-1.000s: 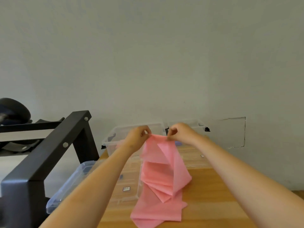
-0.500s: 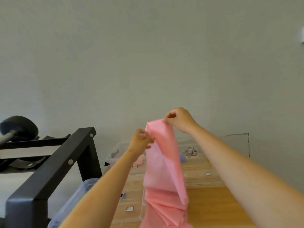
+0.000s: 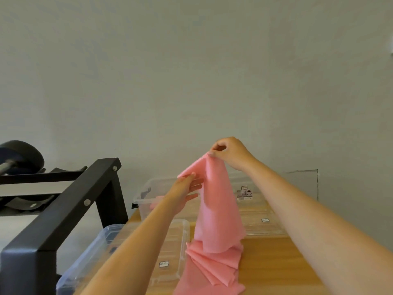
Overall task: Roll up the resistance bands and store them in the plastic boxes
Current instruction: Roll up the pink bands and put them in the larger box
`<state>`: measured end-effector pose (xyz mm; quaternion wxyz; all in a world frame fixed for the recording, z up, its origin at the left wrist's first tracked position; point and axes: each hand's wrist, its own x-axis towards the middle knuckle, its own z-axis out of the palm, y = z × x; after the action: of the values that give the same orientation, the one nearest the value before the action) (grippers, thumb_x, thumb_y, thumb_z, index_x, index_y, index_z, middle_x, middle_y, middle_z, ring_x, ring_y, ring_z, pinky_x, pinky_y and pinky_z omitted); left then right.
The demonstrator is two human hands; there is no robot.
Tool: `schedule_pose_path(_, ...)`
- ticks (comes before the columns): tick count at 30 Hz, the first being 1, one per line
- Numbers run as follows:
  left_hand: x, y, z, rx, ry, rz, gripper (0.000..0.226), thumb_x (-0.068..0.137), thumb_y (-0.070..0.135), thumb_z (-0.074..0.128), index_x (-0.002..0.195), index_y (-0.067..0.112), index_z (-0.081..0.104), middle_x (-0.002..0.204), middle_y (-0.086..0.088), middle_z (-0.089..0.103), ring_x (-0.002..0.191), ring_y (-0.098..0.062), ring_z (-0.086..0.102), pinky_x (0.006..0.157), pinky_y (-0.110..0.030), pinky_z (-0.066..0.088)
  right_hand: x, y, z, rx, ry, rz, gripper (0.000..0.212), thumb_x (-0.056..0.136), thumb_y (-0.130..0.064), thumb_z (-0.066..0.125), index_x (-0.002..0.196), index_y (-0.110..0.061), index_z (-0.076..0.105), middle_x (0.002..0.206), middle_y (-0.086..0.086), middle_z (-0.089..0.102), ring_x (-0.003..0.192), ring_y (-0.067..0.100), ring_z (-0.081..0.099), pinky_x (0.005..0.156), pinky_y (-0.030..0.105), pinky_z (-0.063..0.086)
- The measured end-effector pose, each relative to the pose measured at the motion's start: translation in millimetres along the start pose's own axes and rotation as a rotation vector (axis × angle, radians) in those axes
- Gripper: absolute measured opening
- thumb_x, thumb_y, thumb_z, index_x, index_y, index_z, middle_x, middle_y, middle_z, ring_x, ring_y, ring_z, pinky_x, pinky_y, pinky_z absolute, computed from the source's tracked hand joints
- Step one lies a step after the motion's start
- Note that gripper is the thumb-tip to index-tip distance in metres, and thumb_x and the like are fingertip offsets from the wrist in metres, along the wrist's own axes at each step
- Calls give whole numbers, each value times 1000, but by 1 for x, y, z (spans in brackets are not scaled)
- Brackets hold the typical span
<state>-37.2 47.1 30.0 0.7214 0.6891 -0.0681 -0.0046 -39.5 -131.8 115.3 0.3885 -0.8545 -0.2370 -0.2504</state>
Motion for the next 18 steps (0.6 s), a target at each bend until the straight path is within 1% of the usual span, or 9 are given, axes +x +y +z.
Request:
schedule_pose_path(1, 1, 1, 0, 2, 29, 21, 25, 100, 33, 46, 117, 17, 56, 112, -3, 65, 103, -20, 60, 94, -41, 45, -1, 1, -1, 0, 3, 5, 7, 87, -17, 68, 80, -16, 71, 80, -6, 67, 78, 8, 59, 69, 18, 42)
schedule_pose_path(4, -1, 3, -2, 73, 224, 94, 29, 96, 27, 55, 120, 12, 48, 104, -5, 61, 86, -16, 60, 75, -31, 48, -4, 6, -4, 6, 17, 26, 8, 86, -15, 68, 79, -15, 71, 79, -5, 67, 76, 8, 58, 67, 14, 42)
schedule_pose_path(5, 1, 3, -4, 120, 269, 121, 32, 95, 24, 58, 122, 12, 45, 106, -7, 59, 86, -17, 59, 72, -30, 47, -5, 7, -4, 13, 19, 32, 9, 86, -15, 68, 78, -16, 71, 79, -5, 67, 76, 8, 58, 66, 14, 42)
schedule_pose_path(8, 5, 3, -10, 284, 270, 207, 41, 91, 14, 62, 127, 19, 42, 105, -6, 55, 94, -23, 58, 81, -35, 48, -8, 7, -3, 38, 19, 46, 10, 86, -16, 68, 76, -18, 70, 78, -6, 67, 75, 7, 58, 66, 15, 42)
schedule_pose_path(9, 5, 3, -9, 341, 257, 235, 37, 90, 12, 62, 123, 19, 46, 101, -4, 56, 92, -23, 57, 80, -34, 48, -9, 7, -3, 41, 16, 49, 11, 86, -16, 68, 76, -19, 69, 78, -7, 66, 75, 6, 58, 66, 15, 42)
schedule_pose_path(11, 4, 3, -8, 439, 261, 296, 17, 89, 11, 62, 106, 10, 59, 89, -4, 60, 83, -23, 56, 68, -29, 46, -10, 7, -4, 32, 12, 52, 11, 86, -16, 68, 75, -19, 69, 77, -8, 66, 75, 6, 58, 67, 17, 43)
schedule_pose_path(13, 3, 4, -10, 476, 286, 336, 7, 88, 10, 63, 91, 4, 65, 77, -3, 60, 73, -21, 51, 59, -26, 39, -11, 11, -6, 12, 19, 68, 10, 85, -17, 69, 75, -19, 70, 78, -7, 67, 76, 7, 59, 70, 21, 45)
schedule_pose_path(16, 3, 14, -18, 472, 280, 380, 6, 85, 10, 68, 79, 11, 67, 69, 2, 54, 65, -16, 45, 58, -25, 35, -13, 19, -11, -31, 41, 115, 10, 85, -20, 69, 76, -19, 70, 81, -7, 68, 82, 10, 61, 75, 27, 48)
schedule_pose_path(18, 5, 27, -24, 465, 264, 426, 14, 83, 10, 71, 71, 17, 68, 65, 5, 54, 61, -13, 41, 59, -24, 33, -13, 22, -14, 10, 79, 150, 11, 85, -19, 69, 75, -16, 69, 78, -6, 66, 79, 11, 60, 71, 24, 46)
